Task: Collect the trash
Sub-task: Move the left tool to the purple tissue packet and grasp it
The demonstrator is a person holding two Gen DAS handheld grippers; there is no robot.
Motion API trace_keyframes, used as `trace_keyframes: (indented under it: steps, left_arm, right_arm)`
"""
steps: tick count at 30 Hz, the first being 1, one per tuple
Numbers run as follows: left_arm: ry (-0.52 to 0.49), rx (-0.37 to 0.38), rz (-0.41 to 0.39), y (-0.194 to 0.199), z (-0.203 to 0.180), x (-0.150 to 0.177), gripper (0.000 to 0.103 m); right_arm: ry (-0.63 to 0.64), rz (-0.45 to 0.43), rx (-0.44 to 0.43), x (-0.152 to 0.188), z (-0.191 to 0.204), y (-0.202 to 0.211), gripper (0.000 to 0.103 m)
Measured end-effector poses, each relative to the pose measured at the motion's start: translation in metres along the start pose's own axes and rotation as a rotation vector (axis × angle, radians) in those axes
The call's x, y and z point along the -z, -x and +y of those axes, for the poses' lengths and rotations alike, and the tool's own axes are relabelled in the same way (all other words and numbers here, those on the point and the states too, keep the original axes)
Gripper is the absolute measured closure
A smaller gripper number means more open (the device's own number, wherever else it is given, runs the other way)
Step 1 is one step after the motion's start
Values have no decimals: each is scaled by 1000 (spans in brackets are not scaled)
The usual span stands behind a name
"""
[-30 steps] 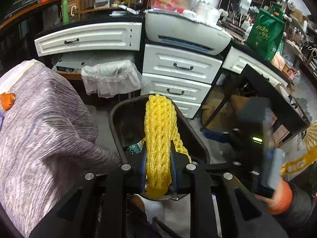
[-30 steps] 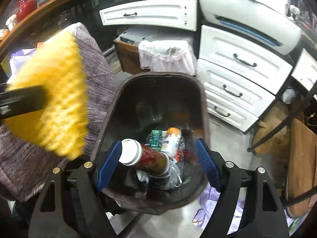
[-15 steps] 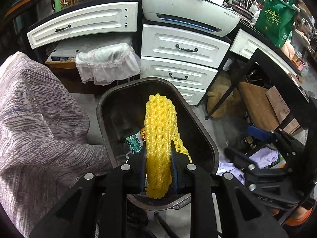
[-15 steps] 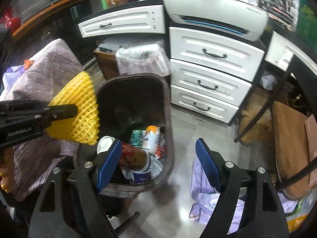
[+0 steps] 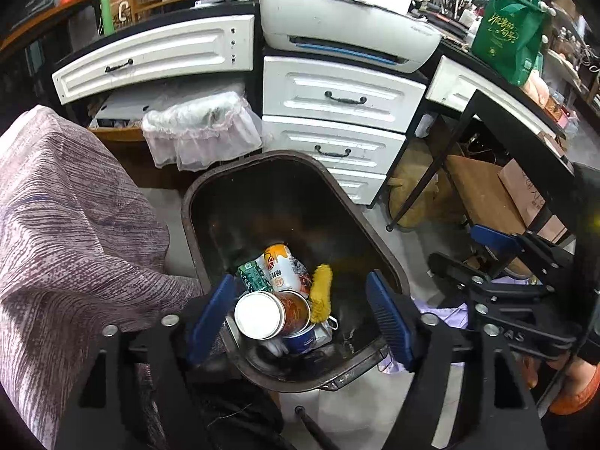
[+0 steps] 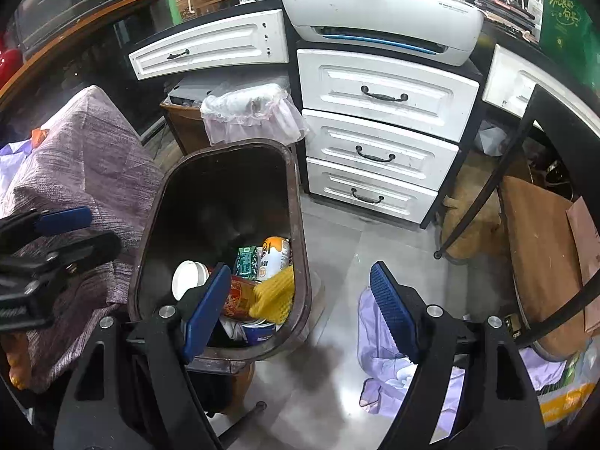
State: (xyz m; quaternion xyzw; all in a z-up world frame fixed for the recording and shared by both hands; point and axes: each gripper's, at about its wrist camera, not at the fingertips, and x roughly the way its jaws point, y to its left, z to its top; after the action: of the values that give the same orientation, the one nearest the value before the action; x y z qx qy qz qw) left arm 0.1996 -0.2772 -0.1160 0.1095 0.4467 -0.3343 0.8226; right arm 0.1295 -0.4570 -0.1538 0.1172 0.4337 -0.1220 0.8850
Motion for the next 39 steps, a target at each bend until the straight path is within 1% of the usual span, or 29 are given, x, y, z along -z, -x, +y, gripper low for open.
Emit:
trace_keyframes:
  steps: [5, 7, 13, 16, 21, 24, 26, 27, 32, 35, 39]
  left_arm:
    - [12, 28, -35, 14, -2, 3, 18]
    - [10, 40, -55, 23, -4, 5, 15]
    - [14, 100, -131, 63, -4, 12, 11]
    - [16, 100, -185, 87, 0, 13, 6]
    - [31, 85, -241, 124, 19, 16, 6]
    - [50, 42, -253, 142, 35, 17, 6]
    - [71, -3, -262, 154, 52, 19, 6]
    - [80, -18, -263, 158, 59, 20, 6]
    - [138, -160, -247, 176, 103, 27, 6]
    - [208, -235, -226, 186, 138, 33, 6]
    - [323, -308, -209, 198, 184, 41, 6]
  right_arm:
    - [-19, 0, -6, 1, 1, 2, 26]
    - [-24, -15, -11, -1, 0, 6, 26]
    - [-7, -59, -29, -9, 10, 21, 26]
    - [9, -82, -56, -15, 20, 30, 26]
    - [59, -101, -122, -27, 49, 40, 26]
    - [89, -111, -174, -35, 73, 45, 26]
    - [120, -117, -203, -41, 92, 46, 21]
    - [132, -124, -214, -43, 102, 47, 20]
    - [219, -133, -281, -54, 154, 50, 20]
    - [269, -134, -316, -60, 182, 50, 20]
    - [326, -144, -351, -67, 212, 52, 20]
